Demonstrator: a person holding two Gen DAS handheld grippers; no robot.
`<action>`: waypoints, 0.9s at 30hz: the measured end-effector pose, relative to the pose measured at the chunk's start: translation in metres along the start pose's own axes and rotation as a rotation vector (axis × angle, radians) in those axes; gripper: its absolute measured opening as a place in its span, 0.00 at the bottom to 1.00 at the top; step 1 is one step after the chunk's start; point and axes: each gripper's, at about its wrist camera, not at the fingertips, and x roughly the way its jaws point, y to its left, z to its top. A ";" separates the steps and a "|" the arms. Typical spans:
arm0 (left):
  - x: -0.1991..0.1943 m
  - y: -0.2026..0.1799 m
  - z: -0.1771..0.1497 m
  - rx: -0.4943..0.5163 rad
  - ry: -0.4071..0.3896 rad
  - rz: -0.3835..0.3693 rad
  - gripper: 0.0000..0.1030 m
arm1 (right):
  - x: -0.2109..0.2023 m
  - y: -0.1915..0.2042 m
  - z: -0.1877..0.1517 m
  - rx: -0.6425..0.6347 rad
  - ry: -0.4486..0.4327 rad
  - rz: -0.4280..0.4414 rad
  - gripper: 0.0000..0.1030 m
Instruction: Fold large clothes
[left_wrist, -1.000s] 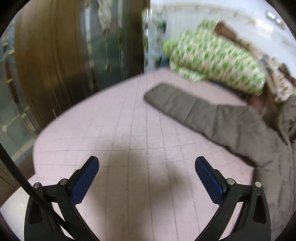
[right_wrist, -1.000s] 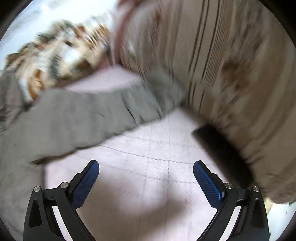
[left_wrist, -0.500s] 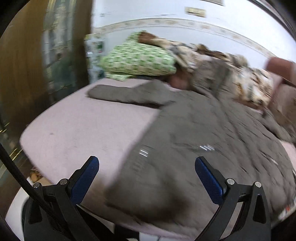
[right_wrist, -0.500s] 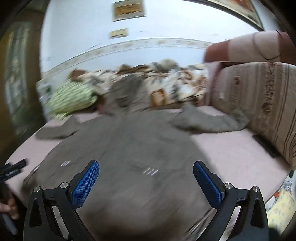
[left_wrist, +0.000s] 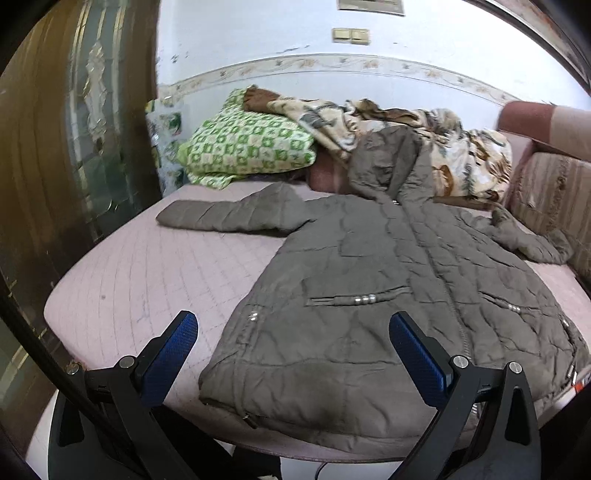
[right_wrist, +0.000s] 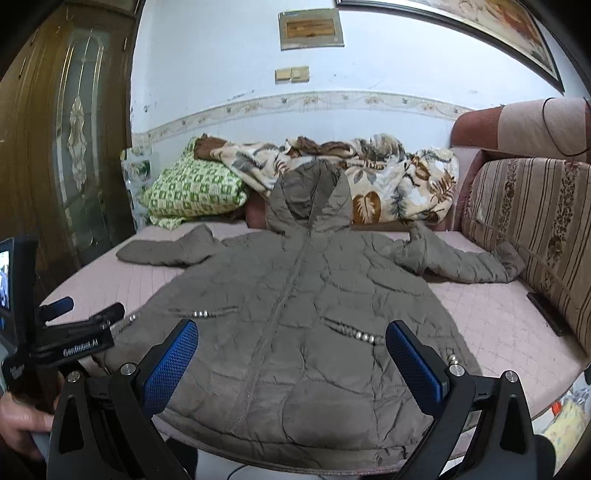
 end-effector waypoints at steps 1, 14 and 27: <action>-0.003 -0.004 0.000 0.013 -0.003 -0.010 1.00 | -0.004 -0.001 0.003 0.002 -0.005 0.006 1.00; 0.008 -0.020 -0.008 0.046 0.069 -0.044 1.00 | 0.004 0.004 0.001 0.003 0.065 0.021 1.00; 0.012 -0.028 -0.012 0.079 0.087 -0.048 1.00 | 0.006 0.005 -0.001 0.004 0.087 0.021 1.00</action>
